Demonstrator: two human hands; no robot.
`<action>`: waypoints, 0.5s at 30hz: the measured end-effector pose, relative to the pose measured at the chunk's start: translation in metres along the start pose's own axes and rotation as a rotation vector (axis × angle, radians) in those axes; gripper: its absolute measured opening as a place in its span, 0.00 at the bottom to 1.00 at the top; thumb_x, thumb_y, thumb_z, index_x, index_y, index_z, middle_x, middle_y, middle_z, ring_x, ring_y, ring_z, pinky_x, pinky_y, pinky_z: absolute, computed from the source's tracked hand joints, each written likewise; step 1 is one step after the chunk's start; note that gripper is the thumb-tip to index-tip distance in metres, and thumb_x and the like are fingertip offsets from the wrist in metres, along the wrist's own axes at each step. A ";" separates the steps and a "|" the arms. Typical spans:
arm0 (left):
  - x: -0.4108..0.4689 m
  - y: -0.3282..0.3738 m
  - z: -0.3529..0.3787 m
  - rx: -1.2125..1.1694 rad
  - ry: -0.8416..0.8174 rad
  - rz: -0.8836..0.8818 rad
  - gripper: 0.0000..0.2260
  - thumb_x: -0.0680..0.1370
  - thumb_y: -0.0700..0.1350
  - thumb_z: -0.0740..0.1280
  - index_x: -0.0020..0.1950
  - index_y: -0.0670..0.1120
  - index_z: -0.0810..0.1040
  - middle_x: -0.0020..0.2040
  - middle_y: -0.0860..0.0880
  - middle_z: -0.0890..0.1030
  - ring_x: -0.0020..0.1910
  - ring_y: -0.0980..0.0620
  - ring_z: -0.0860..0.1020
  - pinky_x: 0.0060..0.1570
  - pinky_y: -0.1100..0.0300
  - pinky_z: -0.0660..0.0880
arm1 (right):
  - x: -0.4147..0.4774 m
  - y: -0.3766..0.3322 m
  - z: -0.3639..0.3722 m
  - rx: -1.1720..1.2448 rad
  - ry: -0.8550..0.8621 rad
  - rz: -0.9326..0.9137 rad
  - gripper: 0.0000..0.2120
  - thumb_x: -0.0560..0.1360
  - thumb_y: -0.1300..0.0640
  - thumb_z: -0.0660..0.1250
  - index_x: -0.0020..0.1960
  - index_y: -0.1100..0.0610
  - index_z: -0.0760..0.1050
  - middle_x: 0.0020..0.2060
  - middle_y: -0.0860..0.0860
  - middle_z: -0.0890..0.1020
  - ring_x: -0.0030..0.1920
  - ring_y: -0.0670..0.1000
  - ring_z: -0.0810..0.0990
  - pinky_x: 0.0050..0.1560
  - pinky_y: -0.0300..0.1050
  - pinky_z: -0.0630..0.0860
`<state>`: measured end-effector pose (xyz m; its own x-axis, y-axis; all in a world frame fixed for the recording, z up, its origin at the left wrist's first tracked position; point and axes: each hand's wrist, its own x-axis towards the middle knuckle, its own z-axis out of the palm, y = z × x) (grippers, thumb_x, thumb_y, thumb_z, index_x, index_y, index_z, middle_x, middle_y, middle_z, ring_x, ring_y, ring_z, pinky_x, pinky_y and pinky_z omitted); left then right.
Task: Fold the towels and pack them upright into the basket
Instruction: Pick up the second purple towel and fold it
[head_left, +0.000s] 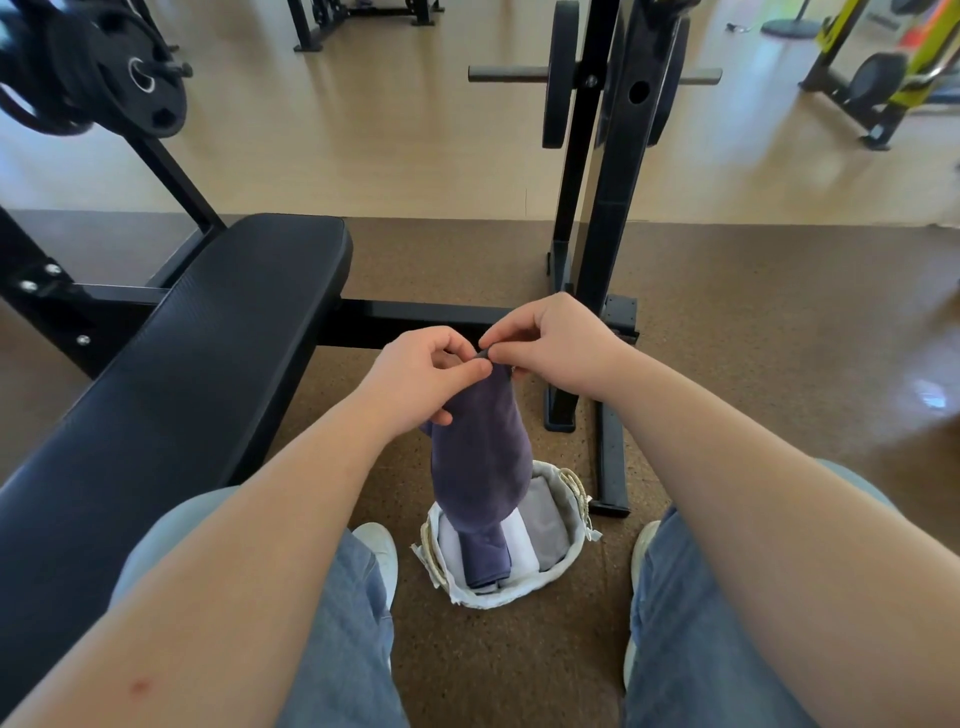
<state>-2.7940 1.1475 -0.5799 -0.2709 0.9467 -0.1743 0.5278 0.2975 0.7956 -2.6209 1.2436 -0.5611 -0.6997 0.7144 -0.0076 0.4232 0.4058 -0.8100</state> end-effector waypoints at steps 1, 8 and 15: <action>-0.001 0.000 0.000 0.009 -0.026 -0.009 0.06 0.80 0.54 0.70 0.53 0.54 0.79 0.47 0.50 0.83 0.40 0.49 0.84 0.34 0.61 0.81 | -0.001 0.000 0.001 -0.022 0.007 -0.005 0.07 0.79 0.57 0.72 0.54 0.49 0.86 0.44 0.43 0.87 0.45 0.44 0.86 0.47 0.35 0.82; 0.001 -0.013 0.010 -0.013 -0.225 -0.296 0.10 0.85 0.45 0.61 0.65 0.52 0.75 0.58 0.45 0.80 0.53 0.43 0.83 0.45 0.48 0.85 | -0.007 -0.004 -0.010 0.120 0.098 0.069 0.07 0.81 0.61 0.68 0.55 0.53 0.83 0.47 0.49 0.85 0.40 0.46 0.87 0.43 0.37 0.83; 0.001 -0.038 0.007 0.047 -0.206 -0.389 0.20 0.84 0.44 0.64 0.77 0.52 0.68 0.69 0.44 0.77 0.47 0.48 0.84 0.45 0.50 0.85 | -0.012 -0.003 -0.021 0.340 0.184 0.066 0.07 0.81 0.65 0.67 0.54 0.58 0.82 0.47 0.55 0.85 0.49 0.53 0.87 0.49 0.44 0.85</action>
<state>-2.8088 1.1379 -0.6145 -0.2932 0.7668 -0.5710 0.4558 0.6371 0.6216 -2.6012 1.2456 -0.5460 -0.5492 0.8356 0.0142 0.2276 0.1659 -0.9595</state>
